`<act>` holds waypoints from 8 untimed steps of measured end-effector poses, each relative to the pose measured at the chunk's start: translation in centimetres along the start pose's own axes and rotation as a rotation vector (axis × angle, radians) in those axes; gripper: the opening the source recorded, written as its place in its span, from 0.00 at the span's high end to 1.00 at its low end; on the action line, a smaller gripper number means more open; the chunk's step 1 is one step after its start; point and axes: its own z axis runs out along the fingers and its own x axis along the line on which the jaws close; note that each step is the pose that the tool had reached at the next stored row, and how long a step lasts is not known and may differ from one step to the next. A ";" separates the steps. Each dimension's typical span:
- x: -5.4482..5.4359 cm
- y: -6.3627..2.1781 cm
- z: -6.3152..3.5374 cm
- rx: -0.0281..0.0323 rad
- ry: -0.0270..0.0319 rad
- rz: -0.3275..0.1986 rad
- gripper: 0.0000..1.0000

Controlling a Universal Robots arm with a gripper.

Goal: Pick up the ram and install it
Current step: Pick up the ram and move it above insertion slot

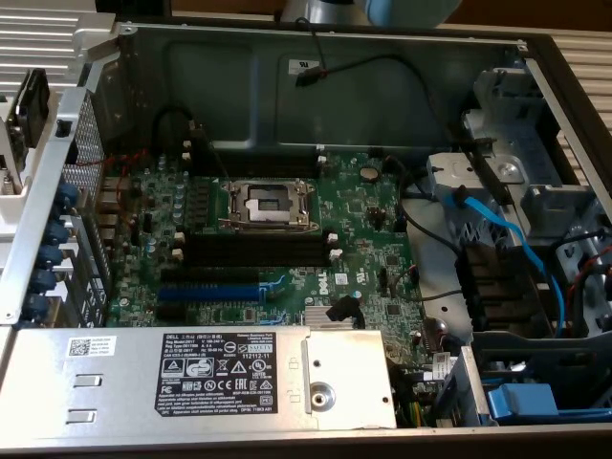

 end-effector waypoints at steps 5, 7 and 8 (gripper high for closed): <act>0.0 -0.05 0.08 0.0019 -0.0076 -0.091 0.90; 0.0 -0.07 0.16 0.0024 -0.0101 -0.120 0.90; 0.0 -0.09 0.26 0.0028 -0.0112 -0.134 0.90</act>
